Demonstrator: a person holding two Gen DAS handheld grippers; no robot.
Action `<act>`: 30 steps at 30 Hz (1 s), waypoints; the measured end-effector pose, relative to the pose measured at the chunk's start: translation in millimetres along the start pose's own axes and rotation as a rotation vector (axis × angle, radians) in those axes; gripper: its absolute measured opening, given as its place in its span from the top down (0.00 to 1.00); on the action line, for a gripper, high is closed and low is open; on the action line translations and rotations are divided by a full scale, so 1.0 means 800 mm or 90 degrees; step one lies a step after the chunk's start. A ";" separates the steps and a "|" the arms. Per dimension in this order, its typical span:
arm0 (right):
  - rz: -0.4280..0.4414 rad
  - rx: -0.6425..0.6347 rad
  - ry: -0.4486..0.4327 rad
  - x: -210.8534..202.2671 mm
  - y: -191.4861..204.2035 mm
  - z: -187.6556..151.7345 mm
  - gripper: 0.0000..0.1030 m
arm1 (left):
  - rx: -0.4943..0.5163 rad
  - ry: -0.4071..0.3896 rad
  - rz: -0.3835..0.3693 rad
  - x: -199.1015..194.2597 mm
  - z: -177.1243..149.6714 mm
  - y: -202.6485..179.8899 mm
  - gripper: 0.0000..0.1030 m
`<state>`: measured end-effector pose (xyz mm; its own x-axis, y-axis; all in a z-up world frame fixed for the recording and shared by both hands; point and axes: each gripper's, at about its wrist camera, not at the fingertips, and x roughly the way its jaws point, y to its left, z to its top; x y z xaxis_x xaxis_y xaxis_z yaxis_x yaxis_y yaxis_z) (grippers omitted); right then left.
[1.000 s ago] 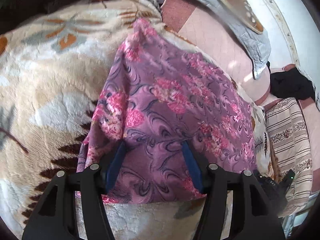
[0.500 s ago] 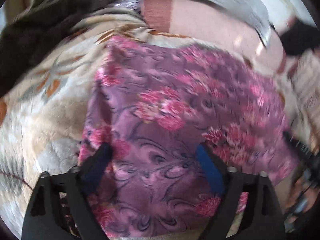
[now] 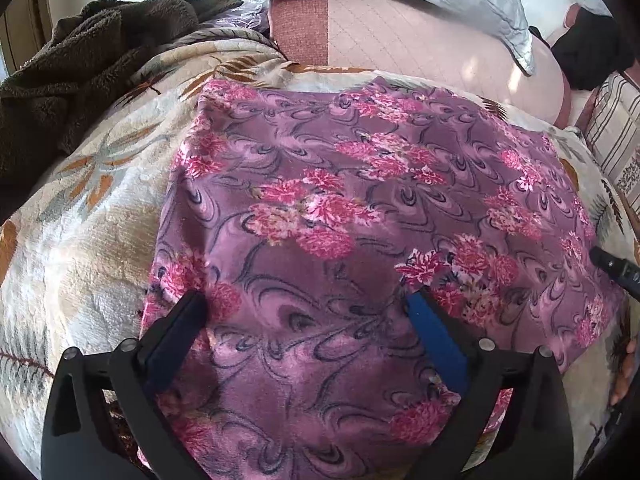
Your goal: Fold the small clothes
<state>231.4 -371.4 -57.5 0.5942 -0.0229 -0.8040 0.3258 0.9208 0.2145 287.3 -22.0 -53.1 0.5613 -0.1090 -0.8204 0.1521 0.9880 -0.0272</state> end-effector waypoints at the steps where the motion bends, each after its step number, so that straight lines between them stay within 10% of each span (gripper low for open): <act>1: 0.003 0.008 -0.001 -0.005 0.000 0.003 0.44 | 0.003 -0.002 0.001 0.000 0.000 -0.001 0.01; 6: 0.000 0.056 -0.038 -0.014 -0.021 0.003 0.44 | -0.006 -0.028 -0.010 -0.020 0.009 0.010 0.01; 12: 0.015 0.065 -0.019 -0.001 -0.045 -0.009 0.41 | -0.047 -0.043 0.100 -0.020 0.021 0.056 0.01; 30: 0.068 0.167 0.009 0.110 -0.035 0.141 0.47 | -0.106 0.000 0.053 0.009 0.019 0.082 0.00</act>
<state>357.4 -443.3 -72.2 0.6259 0.0761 -0.7762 0.4420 0.7853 0.4335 313.9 40.2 -51.8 0.5659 -0.0257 -0.8241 -0.0314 0.9981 -0.0527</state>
